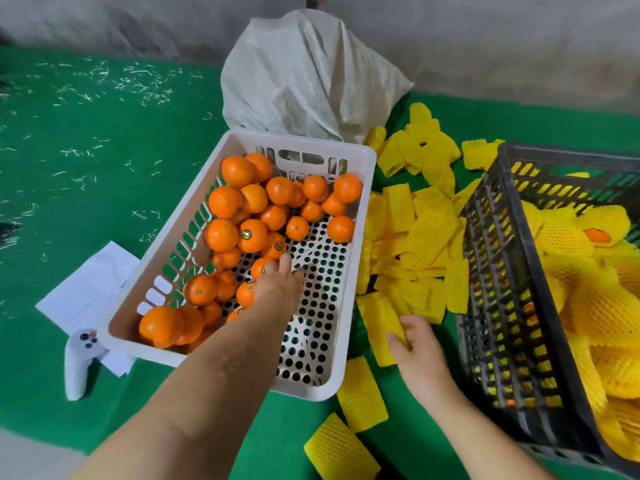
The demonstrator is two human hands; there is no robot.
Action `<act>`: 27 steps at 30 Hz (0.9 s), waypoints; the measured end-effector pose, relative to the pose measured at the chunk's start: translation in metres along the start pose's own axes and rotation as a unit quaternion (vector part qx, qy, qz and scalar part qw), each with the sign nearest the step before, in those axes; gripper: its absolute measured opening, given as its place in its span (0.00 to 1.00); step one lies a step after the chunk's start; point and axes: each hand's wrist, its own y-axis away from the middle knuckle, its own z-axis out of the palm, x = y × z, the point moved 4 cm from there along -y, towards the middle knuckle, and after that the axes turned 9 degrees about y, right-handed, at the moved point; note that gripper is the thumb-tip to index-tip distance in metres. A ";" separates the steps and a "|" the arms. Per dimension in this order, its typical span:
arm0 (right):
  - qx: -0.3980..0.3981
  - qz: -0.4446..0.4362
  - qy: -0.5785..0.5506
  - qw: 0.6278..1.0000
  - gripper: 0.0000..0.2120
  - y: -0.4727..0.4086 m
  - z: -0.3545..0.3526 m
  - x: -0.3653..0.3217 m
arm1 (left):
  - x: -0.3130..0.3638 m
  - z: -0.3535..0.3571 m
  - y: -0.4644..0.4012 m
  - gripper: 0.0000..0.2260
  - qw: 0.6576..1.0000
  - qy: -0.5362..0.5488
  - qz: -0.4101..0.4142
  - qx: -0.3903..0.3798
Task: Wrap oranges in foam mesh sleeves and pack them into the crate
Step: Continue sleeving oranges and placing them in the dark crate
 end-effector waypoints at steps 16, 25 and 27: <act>-0.090 -0.087 -0.258 0.958 0.16 0.058 -0.010 -0.104 | 0.013 -0.093 0.160 0.17 0.617 0.733 0.161 0.235; 0.025 -0.030 -0.356 0.934 0.08 0.063 -0.029 -0.128 | 0.054 -0.048 0.192 0.25 0.469 0.858 0.209 -0.036; 0.009 -0.034 -0.348 0.937 0.05 0.063 -0.033 -0.135 | 0.054 -0.044 0.193 0.25 0.463 0.855 0.223 -0.065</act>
